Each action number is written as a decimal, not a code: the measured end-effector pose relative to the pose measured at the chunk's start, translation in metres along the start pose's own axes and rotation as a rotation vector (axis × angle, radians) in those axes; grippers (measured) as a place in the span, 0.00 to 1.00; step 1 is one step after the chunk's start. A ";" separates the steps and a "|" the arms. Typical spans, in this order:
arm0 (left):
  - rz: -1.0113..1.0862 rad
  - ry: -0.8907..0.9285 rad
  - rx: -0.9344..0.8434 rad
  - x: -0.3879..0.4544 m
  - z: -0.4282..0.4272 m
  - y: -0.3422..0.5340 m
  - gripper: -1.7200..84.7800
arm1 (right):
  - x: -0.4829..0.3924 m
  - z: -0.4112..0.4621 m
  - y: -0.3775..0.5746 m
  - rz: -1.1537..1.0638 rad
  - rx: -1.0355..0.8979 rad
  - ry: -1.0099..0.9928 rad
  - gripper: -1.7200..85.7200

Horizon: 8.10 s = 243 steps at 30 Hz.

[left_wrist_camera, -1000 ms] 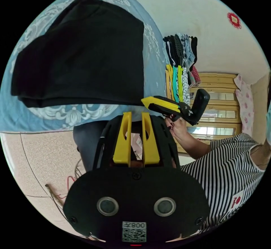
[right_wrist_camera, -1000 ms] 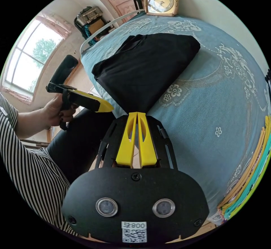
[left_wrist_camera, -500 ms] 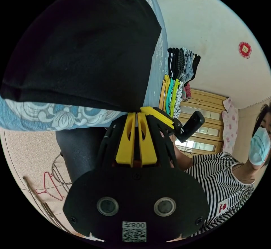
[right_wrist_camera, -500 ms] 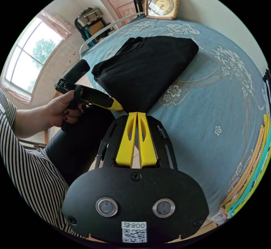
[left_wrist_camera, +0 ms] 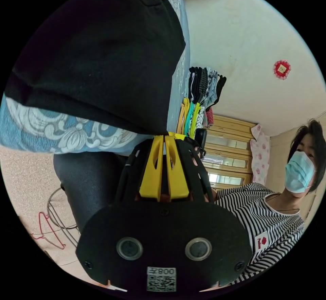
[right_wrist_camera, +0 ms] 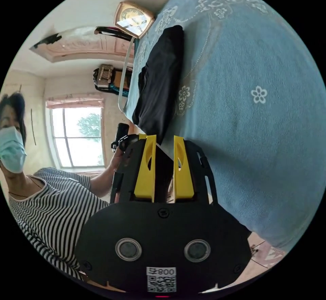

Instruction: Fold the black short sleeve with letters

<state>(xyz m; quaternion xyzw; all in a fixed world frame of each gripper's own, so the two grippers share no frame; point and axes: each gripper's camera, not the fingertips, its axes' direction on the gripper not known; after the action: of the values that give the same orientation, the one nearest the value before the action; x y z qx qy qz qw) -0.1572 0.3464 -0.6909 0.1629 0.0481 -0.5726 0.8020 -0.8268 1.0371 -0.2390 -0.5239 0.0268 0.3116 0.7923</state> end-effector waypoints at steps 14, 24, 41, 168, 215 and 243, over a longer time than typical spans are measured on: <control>0.017 0.015 0.019 0.012 -0.032 0.003 0.03 | 0.067 0.042 -0.018 0.097 -0.052 -0.241 0.05; -0.037 0.172 0.255 -0.013 -0.093 0.035 0.12 | 0.052 0.033 -0.030 -0.016 -0.013 -0.297 0.03; -0.211 0.258 0.572 -0.057 -0.122 0.038 0.08 | 0.097 0.019 -0.002 -0.002 0.023 -0.286 0.03; 0.985 -0.416 -0.369 -0.605 1.031 -0.220 0.02 | 0.505 -0.469 0.499 0.082 0.840 0.971 0.02; 0.957 -0.536 -0.302 -0.652 1.034 -0.418 0.02 | 0.431 -0.315 0.385 -0.246 0.667 0.971 0.02; 1.194 -0.346 -0.336 -0.525 0.985 -0.307 0.09 | 0.624 -0.675 0.327 0.128 0.911 0.894 0.09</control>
<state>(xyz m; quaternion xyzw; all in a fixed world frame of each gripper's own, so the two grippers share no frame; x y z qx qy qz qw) -0.7296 0.4194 0.3127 -0.0610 -0.0918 -0.0304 0.9934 -0.3037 0.8393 -1.0384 -0.2115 0.5155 0.0671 0.8277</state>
